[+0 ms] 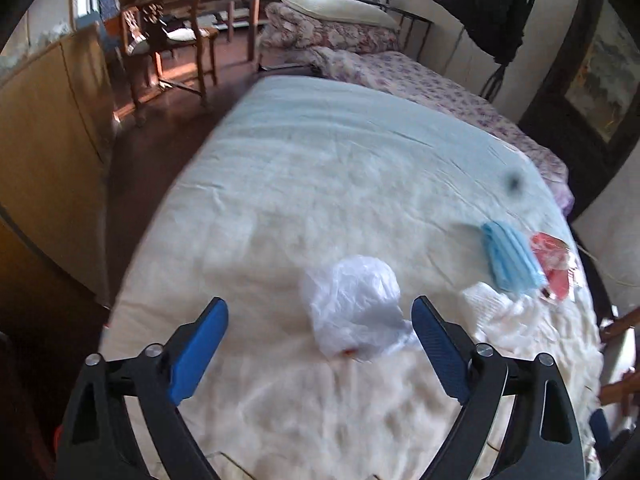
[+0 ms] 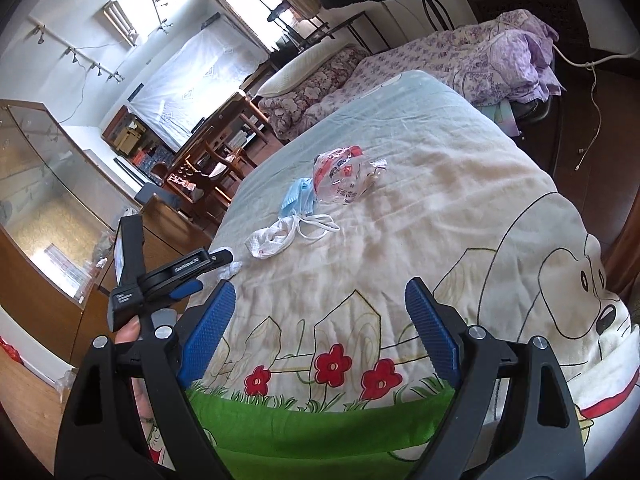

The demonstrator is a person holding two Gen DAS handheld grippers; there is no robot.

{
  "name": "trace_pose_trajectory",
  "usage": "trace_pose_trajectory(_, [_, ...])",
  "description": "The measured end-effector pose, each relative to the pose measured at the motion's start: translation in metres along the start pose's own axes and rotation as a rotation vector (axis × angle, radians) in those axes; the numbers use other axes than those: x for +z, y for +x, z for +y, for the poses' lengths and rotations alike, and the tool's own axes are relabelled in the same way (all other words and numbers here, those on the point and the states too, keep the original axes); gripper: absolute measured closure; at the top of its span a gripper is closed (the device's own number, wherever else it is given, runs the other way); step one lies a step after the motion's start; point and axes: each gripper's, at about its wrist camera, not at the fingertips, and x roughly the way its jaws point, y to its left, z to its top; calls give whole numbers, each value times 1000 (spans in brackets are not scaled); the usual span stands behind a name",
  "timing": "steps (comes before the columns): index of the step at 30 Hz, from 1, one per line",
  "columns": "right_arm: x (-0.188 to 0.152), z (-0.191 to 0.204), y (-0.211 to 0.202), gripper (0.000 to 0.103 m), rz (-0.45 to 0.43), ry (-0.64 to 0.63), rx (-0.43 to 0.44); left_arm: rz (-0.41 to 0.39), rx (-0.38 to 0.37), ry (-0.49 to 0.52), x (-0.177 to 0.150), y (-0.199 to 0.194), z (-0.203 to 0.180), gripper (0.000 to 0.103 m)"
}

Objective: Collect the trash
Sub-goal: 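Grasp the crumpled white plastic bag with the left gripper, then hold the plastic bag in the left gripper while the right gripper grasps the white tissue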

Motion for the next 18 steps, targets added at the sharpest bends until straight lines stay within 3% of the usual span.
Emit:
trace_pose_trajectory(3, [0,0,0,19,-4,-3,1,11,-35,24,-1,4,-5,35])
trace_pose_trajectory(8, [0,5,-2,19,-15,-36,4,-32,-78,34,-2,-4,-14,82])
trace_pose_trajectory(11, [-1,14,-1,20,-24,-90,7,-110,-139,5,-4,-26,-9,82])
trace_pose_trajectory(15, [-2,34,12,37,-6,-202,-6,-163,-189,-31,-14,-48,-1,82])
trace_pose_trajectory(18, [1,47,38,46,72,-243,19,-182,-196,-43,-18,-56,2,82])
